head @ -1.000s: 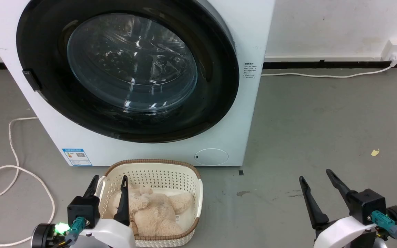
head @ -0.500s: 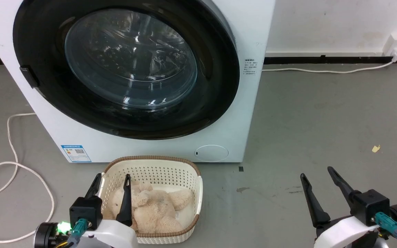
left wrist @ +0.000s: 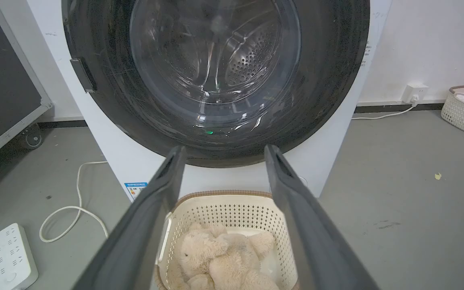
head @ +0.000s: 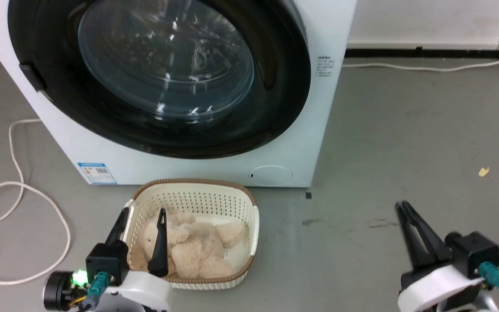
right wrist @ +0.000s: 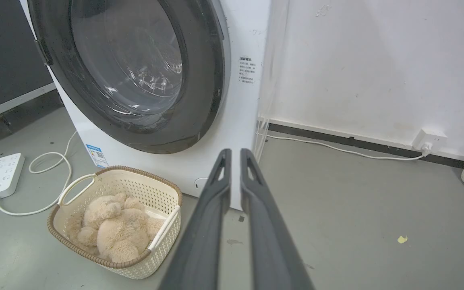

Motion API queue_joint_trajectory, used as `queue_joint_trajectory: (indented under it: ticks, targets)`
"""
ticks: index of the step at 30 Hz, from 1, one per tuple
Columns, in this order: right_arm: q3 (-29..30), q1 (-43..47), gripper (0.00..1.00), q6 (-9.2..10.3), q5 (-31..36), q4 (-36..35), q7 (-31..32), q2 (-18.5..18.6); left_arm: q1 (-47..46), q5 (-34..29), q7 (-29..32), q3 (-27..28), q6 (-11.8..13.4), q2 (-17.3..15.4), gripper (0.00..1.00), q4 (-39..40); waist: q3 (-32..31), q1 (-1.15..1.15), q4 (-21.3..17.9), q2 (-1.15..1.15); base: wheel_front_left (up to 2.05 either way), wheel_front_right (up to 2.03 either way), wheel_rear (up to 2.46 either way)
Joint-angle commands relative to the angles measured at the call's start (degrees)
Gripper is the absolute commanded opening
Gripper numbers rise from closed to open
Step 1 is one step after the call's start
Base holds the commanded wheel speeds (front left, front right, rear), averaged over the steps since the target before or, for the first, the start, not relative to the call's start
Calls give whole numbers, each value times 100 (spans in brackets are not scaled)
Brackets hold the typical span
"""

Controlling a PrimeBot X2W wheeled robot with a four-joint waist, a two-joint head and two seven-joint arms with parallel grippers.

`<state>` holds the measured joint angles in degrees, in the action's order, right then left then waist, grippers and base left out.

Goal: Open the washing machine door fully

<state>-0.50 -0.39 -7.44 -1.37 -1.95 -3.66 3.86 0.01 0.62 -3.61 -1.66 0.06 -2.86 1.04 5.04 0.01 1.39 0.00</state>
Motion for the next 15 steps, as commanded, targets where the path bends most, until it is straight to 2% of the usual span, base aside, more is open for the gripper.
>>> queue_joint_trajectory:
  ticks: [1, 9, 15]
  targets:
    - [-14, -147, 0, -1, -68, -49, -53, 63, -116, 14, -57, -24, 37, -3, 100, 48, 71, -1, 21, 0, 0, 0, 0]
    - [-75, -678, 0, -2, -471, -58, 109, 319, -247, 53, -153, -65, 62, -2, 100, 116, 386, -1, 123, 0, 0, 0, 0]
    - [31, -1454, 0, -2, -1237, 27, 482, 401, -355, 95, -249, -104, 97, -1, 100, 194, 685, -1, 275, 0, 0, 0, 0]
